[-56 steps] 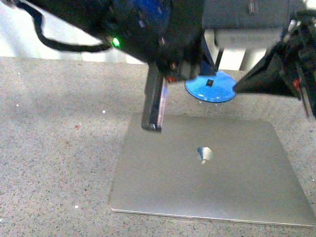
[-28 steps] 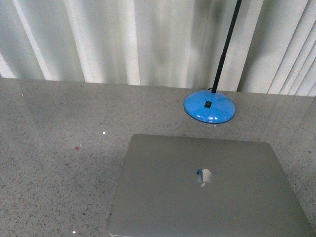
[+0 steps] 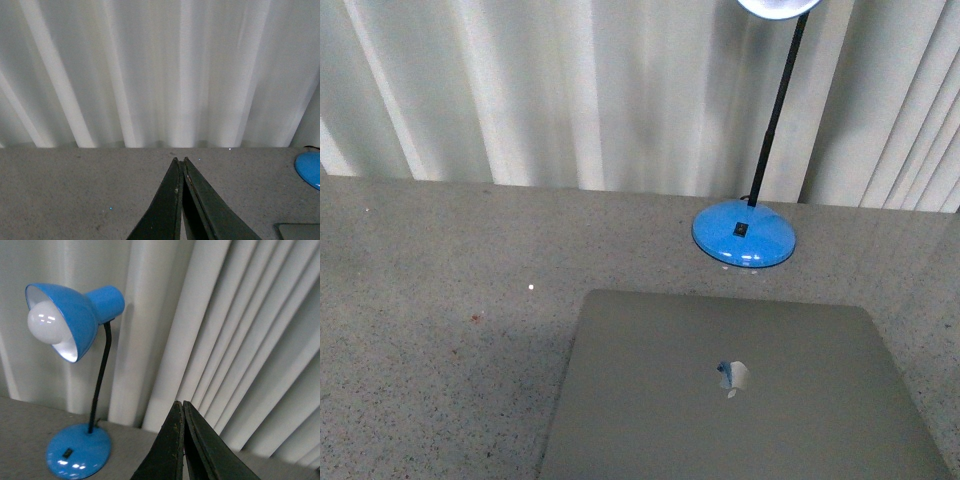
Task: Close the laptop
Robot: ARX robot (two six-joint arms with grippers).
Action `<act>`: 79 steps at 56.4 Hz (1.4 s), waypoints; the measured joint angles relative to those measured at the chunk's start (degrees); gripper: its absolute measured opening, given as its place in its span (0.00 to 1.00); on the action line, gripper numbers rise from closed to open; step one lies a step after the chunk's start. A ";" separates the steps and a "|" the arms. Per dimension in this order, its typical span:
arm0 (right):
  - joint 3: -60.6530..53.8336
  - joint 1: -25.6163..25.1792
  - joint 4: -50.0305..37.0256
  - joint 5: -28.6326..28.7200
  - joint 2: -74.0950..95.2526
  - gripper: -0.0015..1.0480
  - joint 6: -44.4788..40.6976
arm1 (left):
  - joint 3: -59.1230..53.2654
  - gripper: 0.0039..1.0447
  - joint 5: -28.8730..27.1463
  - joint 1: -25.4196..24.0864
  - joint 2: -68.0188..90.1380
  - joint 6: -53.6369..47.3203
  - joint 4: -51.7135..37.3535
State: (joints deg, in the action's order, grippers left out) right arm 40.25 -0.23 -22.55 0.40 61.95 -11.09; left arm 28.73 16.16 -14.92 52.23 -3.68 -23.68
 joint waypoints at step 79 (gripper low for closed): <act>-39.23 0.17 2.51 -0.35 -41.11 0.03 10.40 | -27.17 0.03 -16.17 14.93 -36.83 3.74 7.96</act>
State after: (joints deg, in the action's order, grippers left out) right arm 1.02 -0.05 -20.03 0.05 20.84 -0.69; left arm 1.56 -0.01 0.01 15.40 0.05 -15.73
